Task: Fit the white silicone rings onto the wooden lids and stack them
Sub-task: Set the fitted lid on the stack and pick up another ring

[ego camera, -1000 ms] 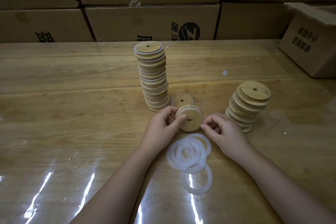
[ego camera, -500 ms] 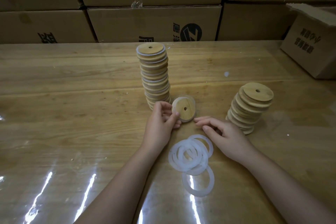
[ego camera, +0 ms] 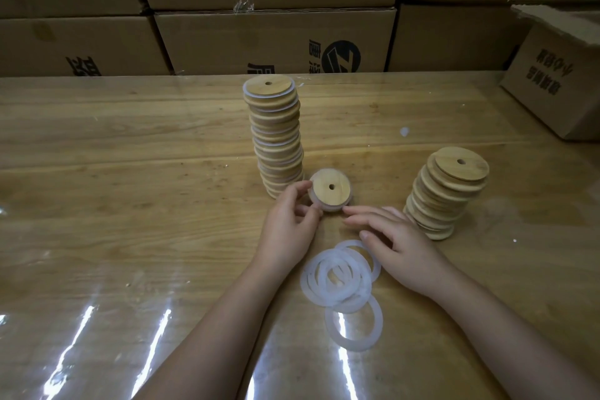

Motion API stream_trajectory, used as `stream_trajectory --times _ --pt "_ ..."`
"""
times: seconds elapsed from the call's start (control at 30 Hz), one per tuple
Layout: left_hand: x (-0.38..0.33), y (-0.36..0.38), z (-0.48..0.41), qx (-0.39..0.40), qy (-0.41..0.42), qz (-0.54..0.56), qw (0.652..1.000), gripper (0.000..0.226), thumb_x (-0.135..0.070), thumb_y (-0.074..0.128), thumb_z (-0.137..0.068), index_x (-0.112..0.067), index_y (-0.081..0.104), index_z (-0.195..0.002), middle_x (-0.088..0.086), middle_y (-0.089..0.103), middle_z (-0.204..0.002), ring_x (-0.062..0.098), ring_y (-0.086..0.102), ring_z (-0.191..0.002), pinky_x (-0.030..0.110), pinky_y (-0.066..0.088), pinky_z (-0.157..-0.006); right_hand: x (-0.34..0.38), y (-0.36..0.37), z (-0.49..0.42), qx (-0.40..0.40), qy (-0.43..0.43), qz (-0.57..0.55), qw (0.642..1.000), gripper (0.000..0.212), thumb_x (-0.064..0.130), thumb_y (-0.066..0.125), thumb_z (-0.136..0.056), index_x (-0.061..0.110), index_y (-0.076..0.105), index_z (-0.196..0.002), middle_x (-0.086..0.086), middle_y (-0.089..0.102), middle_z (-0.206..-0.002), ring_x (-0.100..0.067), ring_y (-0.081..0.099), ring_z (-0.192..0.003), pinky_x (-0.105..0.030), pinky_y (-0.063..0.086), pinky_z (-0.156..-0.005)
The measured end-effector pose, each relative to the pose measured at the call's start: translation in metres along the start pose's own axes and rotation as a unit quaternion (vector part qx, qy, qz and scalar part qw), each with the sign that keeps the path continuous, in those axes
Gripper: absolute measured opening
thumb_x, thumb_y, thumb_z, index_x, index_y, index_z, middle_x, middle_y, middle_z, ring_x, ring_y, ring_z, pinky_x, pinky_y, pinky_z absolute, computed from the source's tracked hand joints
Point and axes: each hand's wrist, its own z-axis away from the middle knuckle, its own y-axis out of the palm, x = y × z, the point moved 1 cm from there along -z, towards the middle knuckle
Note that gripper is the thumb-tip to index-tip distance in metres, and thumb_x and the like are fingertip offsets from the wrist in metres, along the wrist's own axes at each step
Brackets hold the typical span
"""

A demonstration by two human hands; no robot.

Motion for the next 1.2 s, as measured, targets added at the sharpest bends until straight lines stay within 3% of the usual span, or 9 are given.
stream_trajectory --times 0.17,0.23,0.3,0.4,0.47,0.6,0.77,1.07,1.2 --pt "-0.001 0.0 0.001 0.02 0.0 -0.002 1.0 0.044 -0.011 0.058 -0.089 -0.019 0.049 -0.131 0.007 0.067 -0.105 0.005 0.058 -0.062 0.024 0.047 -0.065 0.0 -0.002 0.0 0.0 0.002 -0.014 1.0 0.034 0.016 0.05 -0.093 0.035 0.057 -0.12 0.029 0.041 -0.137 0.001 0.039 -0.125 -0.039 0.028 -0.107" --pt "-0.002 0.001 0.002 0.027 0.02 -0.001 0.999 0.045 -0.008 0.058 -0.089 -0.017 0.049 -0.132 0.007 0.063 -0.118 0.004 0.058 -0.063 0.026 0.049 -0.067 0.001 -0.002 0.0 0.003 0.003 -0.016 1.0 0.035 0.015 0.05 -0.094 0.034 0.057 -0.121 0.028 0.038 -0.14 0.0 0.037 -0.128 -0.039 0.026 -0.109" --pt "-0.005 0.001 0.003 0.018 0.044 -0.017 0.999 0.042 -0.005 0.058 -0.089 -0.012 0.052 -0.13 0.001 0.05 -0.135 0.006 0.064 -0.076 0.029 0.053 -0.073 0.001 -0.002 0.0 0.007 0.005 -0.009 1.0 0.035 0.015 0.049 -0.094 0.034 0.057 -0.122 0.028 0.036 -0.141 -0.001 0.037 -0.127 -0.04 0.027 -0.108" --pt "-0.009 0.0 0.006 -0.011 0.114 -0.067 0.991 0.03 -0.002 0.059 -0.087 -0.009 0.06 -0.116 -0.001 0.05 -0.127 -0.002 0.059 -0.083 0.011 0.047 -0.073 0.0 -0.001 -0.001 0.011 0.007 0.0 1.0 0.037 0.013 0.047 -0.095 0.035 0.056 -0.122 0.029 0.033 -0.142 -0.002 0.037 -0.126 -0.04 0.028 -0.107" --pt "-0.01 0.001 0.009 -0.005 0.147 -0.099 0.984 0.024 -0.002 0.059 -0.086 -0.01 0.064 -0.108 -0.001 0.054 -0.119 -0.002 0.057 -0.08 0.009 0.044 -0.07 -0.001 -0.001 -0.001 0.016 0.004 0.015 1.0 0.038 0.013 0.046 -0.095 0.037 0.055 -0.123 0.029 0.03 -0.143 -0.001 0.036 -0.125 -0.038 0.027 -0.107" --pt "-0.012 0.003 0.012 0.014 0.162 -0.152 0.975 0.027 -0.005 0.057 -0.086 -0.013 0.065 -0.112 -0.003 0.054 -0.126 0.012 0.062 -0.092 0.032 0.053 -0.078 -0.004 0.002 -0.002 0.035 -0.012 0.065 0.997 0.04 0.016 0.044 -0.095 0.042 0.052 -0.125 0.034 0.018 -0.144 0.001 0.032 -0.123 -0.029 0.024 -0.1" --pt "-0.015 0.004 0.014 0.016 0.177 -0.214 0.961 0.033 -0.01 0.059 -0.086 -0.018 0.064 -0.117 -0.002 0.052 -0.134 0.02 0.05 -0.119 0.033 0.046 -0.093 -0.006 0.004 -0.003 0.042 -0.024 0.096 0.994 0.039 0.019 0.043 -0.095 0.042 0.05 -0.126 0.032 0.016 -0.147 0.001 0.027 -0.125 -0.022 0.019 -0.092" --pt "-0.019 0.005 0.017 0.037 0.212 -0.284 0.934 0.029 -0.008 0.063 -0.082 -0.013 0.069 -0.11 -0.001 0.053 -0.136 0.026 0.053 -0.108 0.032 0.045 -0.087 -0.002 0.004 -0.002 0.025 -0.021 0.099 0.995 0.033 0.027 0.047 -0.093 0.039 0.052 -0.123 0.025 0.028 -0.146 0.001 0.03 -0.125 -0.025 0.021 -0.098" --pt "-0.018 0.006 0.017 0.033 0.206 -0.297 0.932 0.029 -0.009 0.062 -0.082 -0.013 0.068 -0.11 0.0 0.05 -0.139 0.027 0.053 -0.108 0.033 0.047 -0.086 -0.001 0.006 -0.001 -0.004 -0.03 0.091 0.995 0.03 0.023 0.051 -0.092 0.033 0.057 -0.12 0.02 0.035 -0.144 0.0 0.037 -0.119 -0.021 0.022 -0.093"
